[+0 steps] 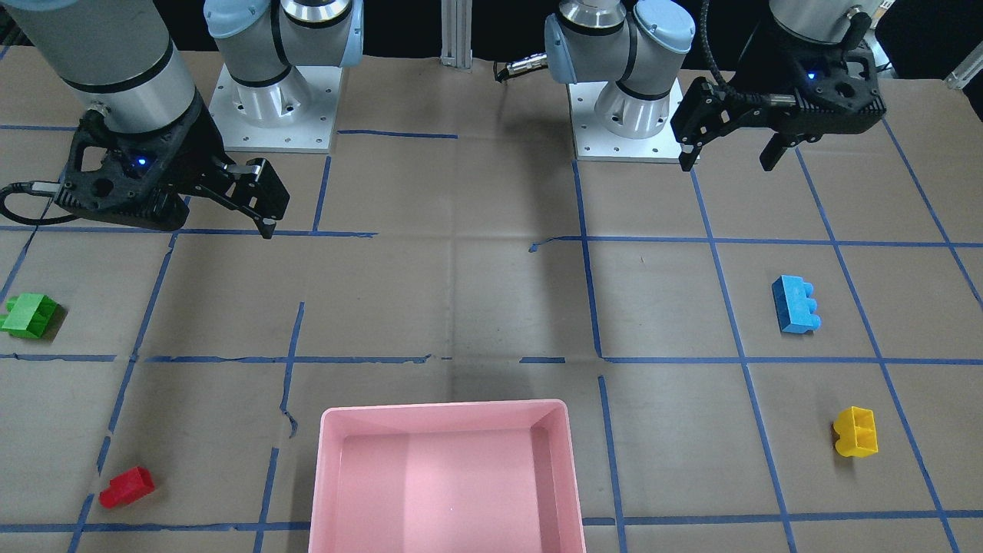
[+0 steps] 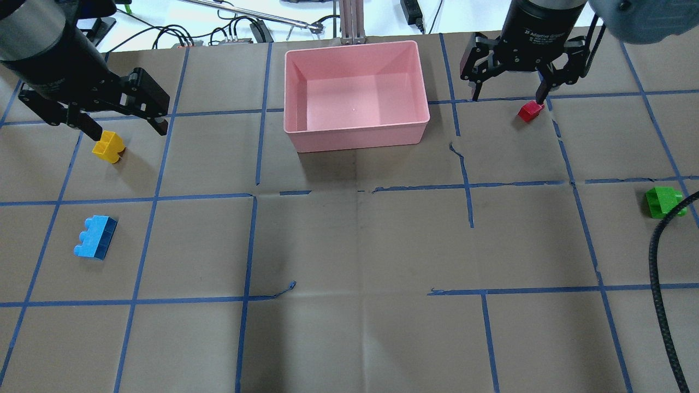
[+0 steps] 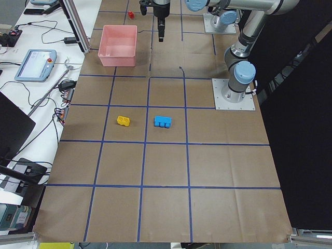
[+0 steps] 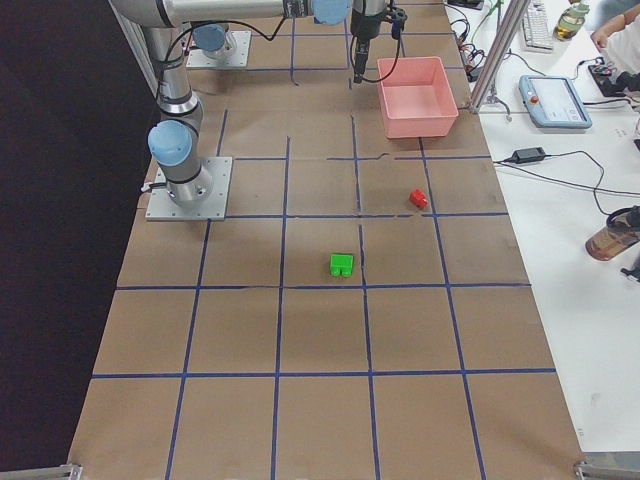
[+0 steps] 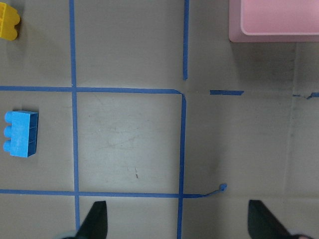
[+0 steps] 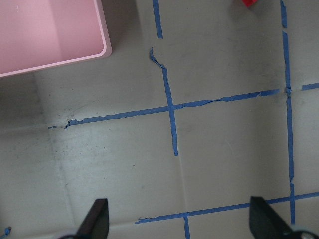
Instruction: Put all blocks into box
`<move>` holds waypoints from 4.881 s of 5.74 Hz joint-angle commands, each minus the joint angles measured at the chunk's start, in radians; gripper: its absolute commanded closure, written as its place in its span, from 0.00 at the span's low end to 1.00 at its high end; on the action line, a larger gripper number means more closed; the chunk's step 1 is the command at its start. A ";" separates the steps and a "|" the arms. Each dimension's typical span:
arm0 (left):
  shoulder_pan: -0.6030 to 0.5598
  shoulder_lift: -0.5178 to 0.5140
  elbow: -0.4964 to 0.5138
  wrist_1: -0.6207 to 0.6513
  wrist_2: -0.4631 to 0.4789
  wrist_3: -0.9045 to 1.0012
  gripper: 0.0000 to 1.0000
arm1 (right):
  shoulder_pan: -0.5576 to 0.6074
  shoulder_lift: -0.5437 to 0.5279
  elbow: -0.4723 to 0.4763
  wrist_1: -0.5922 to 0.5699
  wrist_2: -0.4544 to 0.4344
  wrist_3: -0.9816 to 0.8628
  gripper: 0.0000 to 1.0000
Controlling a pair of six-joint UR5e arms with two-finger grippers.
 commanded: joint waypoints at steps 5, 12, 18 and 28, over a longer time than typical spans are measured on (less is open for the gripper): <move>0.290 -0.083 -0.093 0.075 -0.071 0.276 0.01 | -0.003 0.003 -0.002 -0.020 -0.002 -0.014 0.00; 0.519 -0.293 -0.339 0.587 -0.068 0.802 0.01 | -0.491 0.031 0.002 -0.023 -0.037 -0.648 0.00; 0.570 -0.417 -0.461 0.768 -0.005 0.916 0.01 | -0.713 0.215 0.246 -0.448 -0.063 -0.856 0.01; 0.529 -0.379 -0.400 0.623 -0.005 0.837 1.00 | -0.758 0.351 0.379 -0.638 -0.124 -0.859 0.57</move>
